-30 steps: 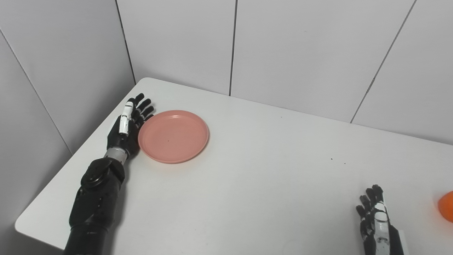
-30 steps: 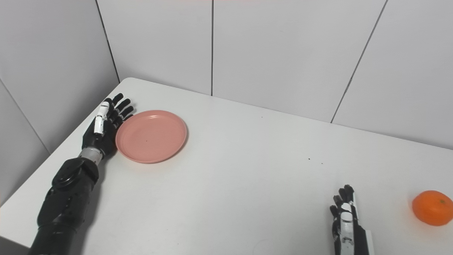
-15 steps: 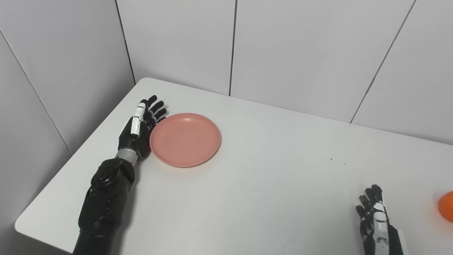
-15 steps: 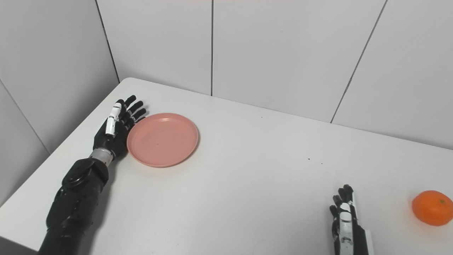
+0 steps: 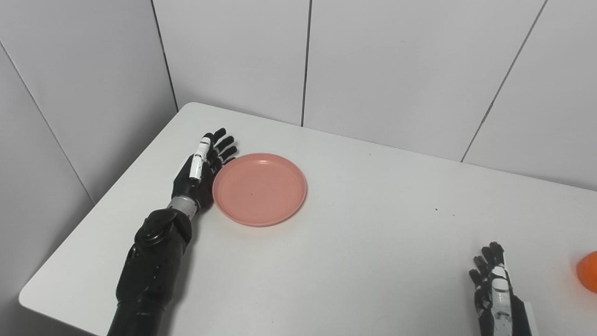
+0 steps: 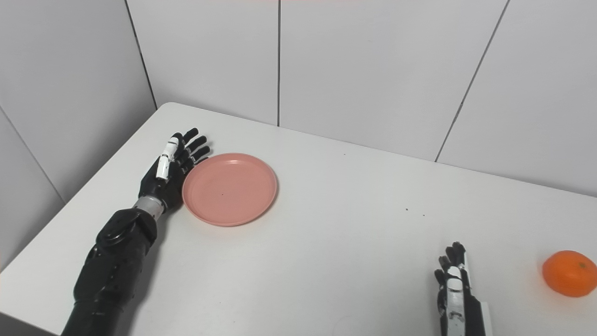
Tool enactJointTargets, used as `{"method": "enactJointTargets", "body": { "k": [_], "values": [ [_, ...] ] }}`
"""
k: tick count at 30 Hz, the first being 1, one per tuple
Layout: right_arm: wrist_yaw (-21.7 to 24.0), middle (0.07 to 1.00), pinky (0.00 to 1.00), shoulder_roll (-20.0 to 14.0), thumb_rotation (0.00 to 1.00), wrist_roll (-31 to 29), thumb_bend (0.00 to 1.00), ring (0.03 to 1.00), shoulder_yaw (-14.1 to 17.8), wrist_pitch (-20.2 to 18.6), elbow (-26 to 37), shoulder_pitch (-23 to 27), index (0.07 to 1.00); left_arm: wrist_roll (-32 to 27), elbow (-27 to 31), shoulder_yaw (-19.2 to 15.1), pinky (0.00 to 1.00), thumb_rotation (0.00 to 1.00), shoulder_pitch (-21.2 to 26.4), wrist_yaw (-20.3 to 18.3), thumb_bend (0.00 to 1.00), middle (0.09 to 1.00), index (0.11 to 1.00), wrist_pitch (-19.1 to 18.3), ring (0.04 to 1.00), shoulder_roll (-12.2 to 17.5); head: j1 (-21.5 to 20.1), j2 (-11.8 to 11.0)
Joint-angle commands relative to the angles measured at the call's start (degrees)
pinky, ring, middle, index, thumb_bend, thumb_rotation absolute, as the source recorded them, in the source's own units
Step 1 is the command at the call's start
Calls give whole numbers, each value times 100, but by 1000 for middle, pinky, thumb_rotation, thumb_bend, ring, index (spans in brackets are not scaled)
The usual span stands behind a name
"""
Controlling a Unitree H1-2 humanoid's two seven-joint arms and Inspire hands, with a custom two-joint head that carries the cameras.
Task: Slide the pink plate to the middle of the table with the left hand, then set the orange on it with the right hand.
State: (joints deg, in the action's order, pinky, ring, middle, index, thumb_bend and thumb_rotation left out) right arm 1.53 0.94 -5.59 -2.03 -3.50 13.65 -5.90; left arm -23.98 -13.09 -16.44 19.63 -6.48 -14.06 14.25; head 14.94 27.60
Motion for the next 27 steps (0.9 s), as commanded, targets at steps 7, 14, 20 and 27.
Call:
{"method": "enactJointTargets", "body": {
  "k": [7, 14, 20, 27],
  "values": [
    [31, 1000, 1000, 4, 1000, 45, 171, 1000, -32, 10, 243, 39, 1000, -29, 175, 139, 936, 1000, 21, -109, 359, 932, 919, -111, 933, -204, -28, 45],
    [14, 1000, 1000, 35, 1000, 37, 178, 1000, -36, -24, 275, 41, 1000, 77, 375, 263, 921, 1000, 7, -31, 344, 925, 913, -283, 929, -333, -59, 94],
    [-32, 1000, 1000, 91, 1000, 71, 178, 1000, -32, -19, 284, 36, 1000, 75, 509, 347, 920, 1000, -12, 5, 346, 921, 917, -377, 921, -414, -95, 133],
    [-23, 1000, 1000, 111, 1000, 117, 192, 1000, -36, 0, 272, 44, 1000, 151, 724, 466, 903, 1000, -64, 117, 347, 913, 899, -542, 913, -571, -158, 193]
  ]
}}
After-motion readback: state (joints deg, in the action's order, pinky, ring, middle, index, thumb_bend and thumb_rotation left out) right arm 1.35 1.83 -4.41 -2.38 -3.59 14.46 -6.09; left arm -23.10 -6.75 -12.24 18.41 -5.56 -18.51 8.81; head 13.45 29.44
